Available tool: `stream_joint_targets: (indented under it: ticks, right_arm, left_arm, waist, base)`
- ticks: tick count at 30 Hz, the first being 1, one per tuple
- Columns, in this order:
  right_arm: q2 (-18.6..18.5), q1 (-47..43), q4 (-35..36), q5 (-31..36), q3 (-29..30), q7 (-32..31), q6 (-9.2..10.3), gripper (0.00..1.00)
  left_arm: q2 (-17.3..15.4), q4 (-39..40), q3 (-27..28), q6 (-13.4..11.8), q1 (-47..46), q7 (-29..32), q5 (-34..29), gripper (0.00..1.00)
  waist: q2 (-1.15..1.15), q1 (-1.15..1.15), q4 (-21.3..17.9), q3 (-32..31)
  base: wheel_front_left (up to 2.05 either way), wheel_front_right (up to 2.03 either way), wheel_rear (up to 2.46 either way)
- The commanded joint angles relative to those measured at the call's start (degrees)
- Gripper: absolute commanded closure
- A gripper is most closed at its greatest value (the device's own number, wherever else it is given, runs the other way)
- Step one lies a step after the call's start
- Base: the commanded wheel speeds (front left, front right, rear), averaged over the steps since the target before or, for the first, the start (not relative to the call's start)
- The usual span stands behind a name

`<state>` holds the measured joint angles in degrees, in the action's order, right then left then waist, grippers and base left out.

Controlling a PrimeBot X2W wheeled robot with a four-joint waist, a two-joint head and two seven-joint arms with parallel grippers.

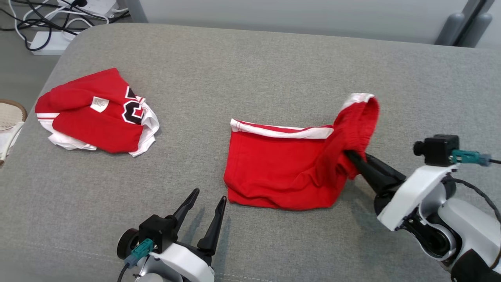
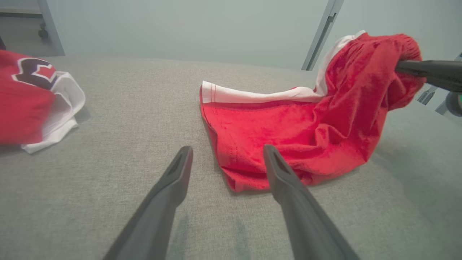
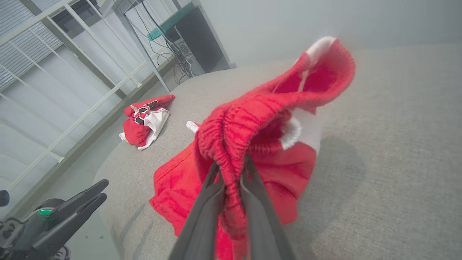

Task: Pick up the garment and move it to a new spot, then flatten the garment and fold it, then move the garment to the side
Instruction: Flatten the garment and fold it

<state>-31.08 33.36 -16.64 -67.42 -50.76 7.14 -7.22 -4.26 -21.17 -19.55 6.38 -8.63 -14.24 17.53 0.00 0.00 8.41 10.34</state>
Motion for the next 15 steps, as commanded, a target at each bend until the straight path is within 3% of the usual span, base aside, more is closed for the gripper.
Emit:
stream_joint_targets:
  ticks: [1, 6, 15]
  right_arm:
    - [-0.58, 0.57, 1.82, 0.45, -0.49, -0.7, -0.26, 1.0]
    - [2.19, 4.41, 1.73, 0.91, -4.51, -7.68, -0.26, 1.0]
    - [7.78, 9.07, -4.97, 0.97, -8.01, -10.78, -0.26, 1.0]
  left_arm:
    - [-0.2, 1.03, 1.55, 0.36, -1.89, -0.75, -0.21, 0.0]
    - [0.39, 0.22, 0.8, 0.68, -2.46, -0.75, 0.03, 0.0]
    - [1.09, 0.48, -0.21, 0.91, -2.7, -0.75, 0.59, 0.0]
  waist:
    - [0.0, 0.0, 0.47, -0.02]
    - [0.0, 0.0, 3.47, 0.18]
    - [0.0, 0.0, 9.4, 1.2]
  base:
    - [0.0, 0.0, 0.0]
    - [0.0, 0.0, 0.0]
    - [0.0, 0.0, 0.0]
